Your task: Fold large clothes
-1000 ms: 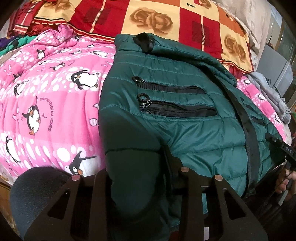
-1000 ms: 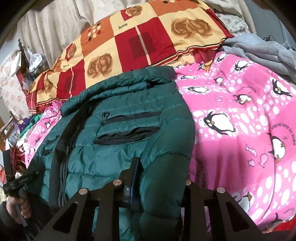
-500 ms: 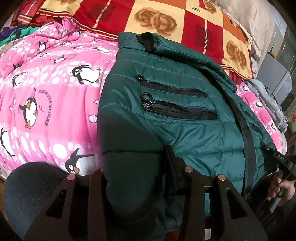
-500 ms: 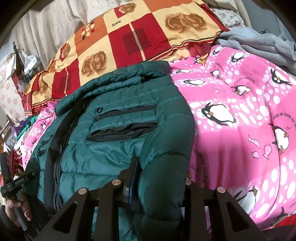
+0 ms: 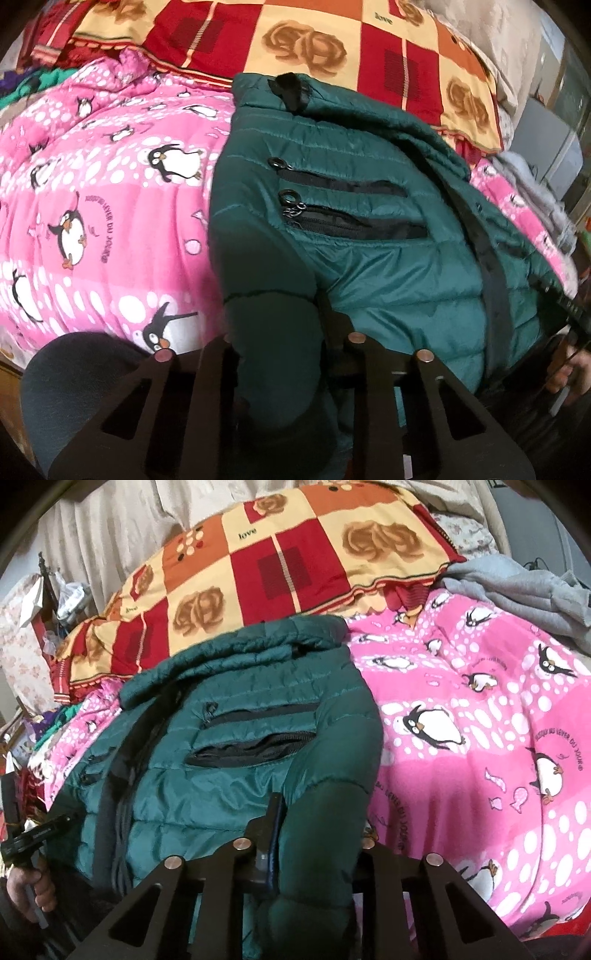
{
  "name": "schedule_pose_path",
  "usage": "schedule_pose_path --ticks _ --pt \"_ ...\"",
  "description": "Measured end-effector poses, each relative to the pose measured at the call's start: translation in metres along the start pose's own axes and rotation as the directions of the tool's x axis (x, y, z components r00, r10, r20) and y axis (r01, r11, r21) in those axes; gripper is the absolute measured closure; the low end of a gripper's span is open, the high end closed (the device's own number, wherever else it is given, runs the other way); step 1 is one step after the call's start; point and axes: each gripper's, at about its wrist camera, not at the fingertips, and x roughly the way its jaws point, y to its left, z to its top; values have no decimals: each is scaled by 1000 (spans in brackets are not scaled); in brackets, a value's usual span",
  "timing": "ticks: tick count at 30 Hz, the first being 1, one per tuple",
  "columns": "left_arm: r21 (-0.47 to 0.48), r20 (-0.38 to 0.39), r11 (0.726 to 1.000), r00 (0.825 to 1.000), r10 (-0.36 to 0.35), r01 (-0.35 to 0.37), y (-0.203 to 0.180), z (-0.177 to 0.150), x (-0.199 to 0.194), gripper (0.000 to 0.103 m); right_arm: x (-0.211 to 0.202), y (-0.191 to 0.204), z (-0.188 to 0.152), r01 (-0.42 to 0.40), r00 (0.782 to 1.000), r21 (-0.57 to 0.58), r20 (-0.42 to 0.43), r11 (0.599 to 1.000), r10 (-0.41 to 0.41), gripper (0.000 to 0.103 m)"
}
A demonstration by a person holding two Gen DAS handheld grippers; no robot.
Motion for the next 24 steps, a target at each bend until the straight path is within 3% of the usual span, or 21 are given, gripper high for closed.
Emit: schedule_pose_path --ticks 9,17,24 --pt "-48 -5 998 999 -49 48 20 4 -30 87 -26 7 -13 -73 997 -31 32 997 74 88" --pt "20 -27 998 998 -64 65 12 1 -64 87 -61 15 -20 -131 991 -5 40 991 131 88" --pt "81 -23 989 993 -119 121 -5 -15 -105 87 -107 8 -17 -166 983 49 91 985 161 88"
